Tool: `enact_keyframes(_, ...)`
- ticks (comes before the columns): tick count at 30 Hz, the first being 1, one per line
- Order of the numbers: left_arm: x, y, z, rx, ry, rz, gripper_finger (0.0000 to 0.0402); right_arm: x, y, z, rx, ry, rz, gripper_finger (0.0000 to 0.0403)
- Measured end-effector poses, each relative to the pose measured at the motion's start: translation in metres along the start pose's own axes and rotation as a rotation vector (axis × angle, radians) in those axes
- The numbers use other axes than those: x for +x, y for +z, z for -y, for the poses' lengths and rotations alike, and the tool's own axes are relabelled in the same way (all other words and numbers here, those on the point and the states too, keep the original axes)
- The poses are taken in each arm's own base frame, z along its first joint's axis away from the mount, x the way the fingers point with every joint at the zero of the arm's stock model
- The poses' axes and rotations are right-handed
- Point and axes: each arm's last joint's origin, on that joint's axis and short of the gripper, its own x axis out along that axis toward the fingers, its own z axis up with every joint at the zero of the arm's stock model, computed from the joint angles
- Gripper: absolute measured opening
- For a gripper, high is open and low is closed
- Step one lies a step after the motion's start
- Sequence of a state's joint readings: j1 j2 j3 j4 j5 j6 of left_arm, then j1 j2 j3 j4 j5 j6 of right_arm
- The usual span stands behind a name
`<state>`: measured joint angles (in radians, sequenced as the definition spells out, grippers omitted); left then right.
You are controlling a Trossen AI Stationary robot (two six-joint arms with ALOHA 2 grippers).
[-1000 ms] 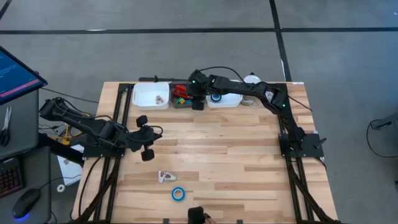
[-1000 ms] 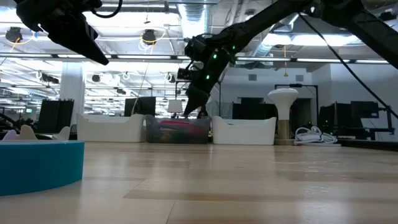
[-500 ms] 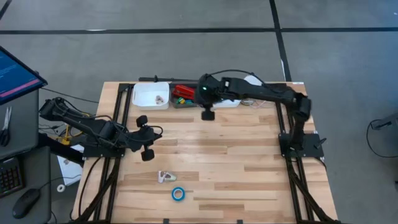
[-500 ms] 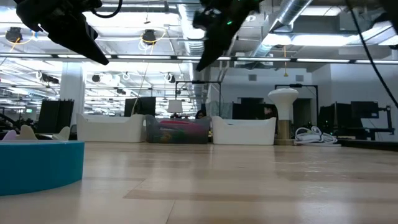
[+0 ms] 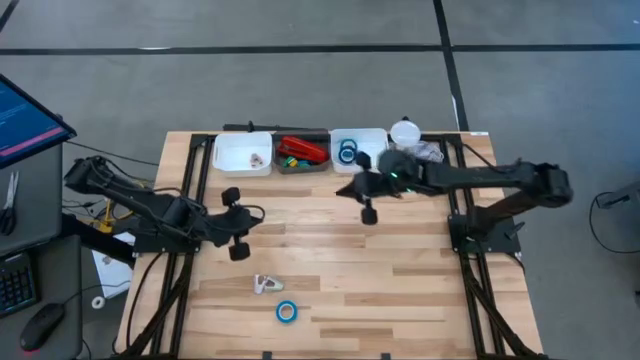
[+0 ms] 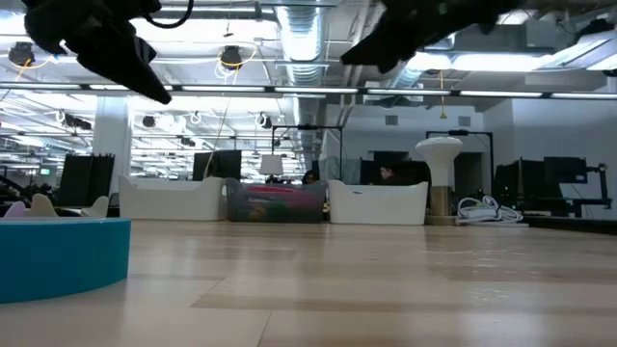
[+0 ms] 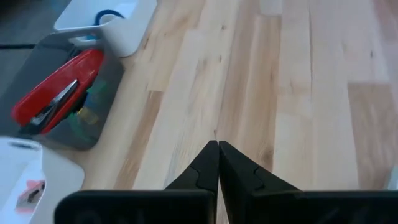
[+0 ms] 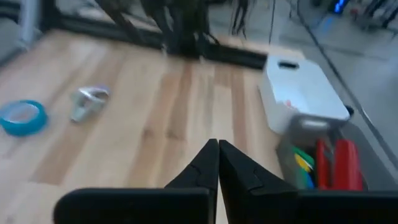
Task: Pick and place Stapler, Stapler remover, tape
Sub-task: Put the gray staple remover into the left white bin
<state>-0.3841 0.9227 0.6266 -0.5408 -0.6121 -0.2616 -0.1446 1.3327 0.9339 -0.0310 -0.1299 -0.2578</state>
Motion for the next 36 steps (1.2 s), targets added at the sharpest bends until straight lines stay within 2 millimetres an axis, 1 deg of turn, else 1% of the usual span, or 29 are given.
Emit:
enact_keyframes(4,0.014,-0.002,0.015,0.088,-0.013,-0.043,0.0003,-0.02,-0.011,-0.02,0.04,-0.032,0.119,0.0001)
enact_keyframes(7,0.022,-0.006,0.029,0.139,-0.077,-0.091,0.0003,-0.032,-0.021,-0.032,0.067,-0.073,0.182,0.0001)
enact_keyframes(9,0.024,-0.009,0.038,0.167,-0.133,-0.114,0.0003,-0.039,-0.026,-0.038,0.095,-0.097,0.211,0.0001)
enact_keyframes(11,0.022,-0.009,0.045,0.186,-0.188,-0.121,0.0003,-0.044,-0.03,-0.042,0.123,-0.116,0.242,0.0001)
enact_keyframes(13,0.016,-0.002,0.051,0.161,-0.257,-0.104,0.0003,-0.047,-0.034,-0.046,0.148,-0.126,0.243,0.0001)
enact_keyframes(16,0.009,0.006,0.056,0.055,-0.367,-0.108,0.0003,-0.047,-0.037,-0.051,0.18,-0.141,0.237,0.0001)
enact_keyframes(18,0.008,0.008,0.059,-0.003,-0.439,-0.12,0.0003,-0.045,-0.038,-0.054,0.185,-0.144,0.231,0.0001)
enact_keyframes(21,0.012,0.007,0.064,0.006,-0.478,-0.136,0.0008,-0.041,-0.04,-0.056,0.183,-0.147,0.221,0.0001)
enact_keyframes(24,0.018,0.006,0.068,0.037,-0.473,-0.143,0.0026,-0.038,-0.039,-0.058,0.179,-0.143,0.231,0.0001)
enact_keyframes(32,0.045,0.0,0.08,0.04,-0.491,-0.226,0.0104,-0.039,-0.038,-0.059,0.2,-0.135,0.242,0.0001)
enact_keyframes(36,0.057,-0.005,0.084,0.039,-0.47,-0.264,0.0131,-0.039,-0.038,-0.061,0.197,-0.127,0.239,0.0001)
